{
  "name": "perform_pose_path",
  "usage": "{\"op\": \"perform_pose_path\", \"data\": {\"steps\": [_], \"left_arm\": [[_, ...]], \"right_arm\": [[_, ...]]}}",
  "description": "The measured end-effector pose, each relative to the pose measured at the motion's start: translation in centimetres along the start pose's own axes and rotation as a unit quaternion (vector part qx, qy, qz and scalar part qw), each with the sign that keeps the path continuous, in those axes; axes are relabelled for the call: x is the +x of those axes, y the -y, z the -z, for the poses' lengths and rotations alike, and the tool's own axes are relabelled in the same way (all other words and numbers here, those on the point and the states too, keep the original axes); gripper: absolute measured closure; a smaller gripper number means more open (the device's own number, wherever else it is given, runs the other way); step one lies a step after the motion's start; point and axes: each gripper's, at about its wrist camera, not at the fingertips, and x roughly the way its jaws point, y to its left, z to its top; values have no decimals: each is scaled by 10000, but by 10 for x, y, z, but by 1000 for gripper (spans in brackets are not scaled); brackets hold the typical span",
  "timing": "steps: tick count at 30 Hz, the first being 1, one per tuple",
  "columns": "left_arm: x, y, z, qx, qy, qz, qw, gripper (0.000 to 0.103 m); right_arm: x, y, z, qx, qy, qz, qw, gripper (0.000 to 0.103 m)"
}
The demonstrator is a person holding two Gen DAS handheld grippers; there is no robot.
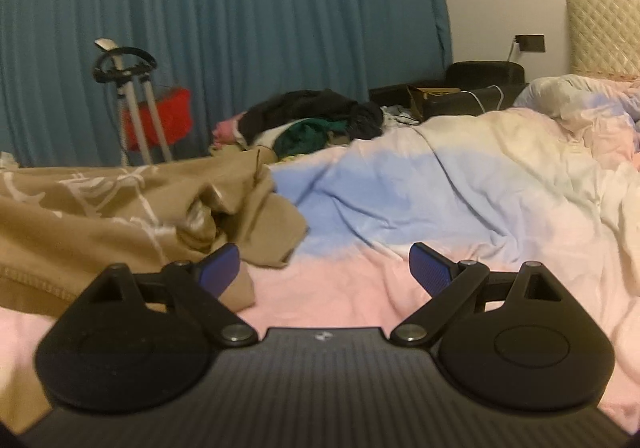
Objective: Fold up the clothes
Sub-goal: 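Lift the tan shirt with the left gripper to unfold it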
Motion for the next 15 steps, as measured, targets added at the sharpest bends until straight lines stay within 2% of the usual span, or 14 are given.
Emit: {"op": "perform_pose_path", "data": {"steps": [4,8,11,15], "left_arm": [[-25,-12,0,-169,74,176,9997,91],[-10,-30,8,-396,-112,206,9989,89],[7,-46,15,-494,-207,193,9984,89],[27,-64,22,-618,-271,-2,9977,89]], "right_arm": [[-35,-23,3,-120,-115,-530,9985,10],[-51,-56,19,-780,-338,-1275,9882,10],[-42,-83,34,-1310,-610,-1721,9744,10],[-16,-114,49,-1707,-727,-1923,9636,10]]}}
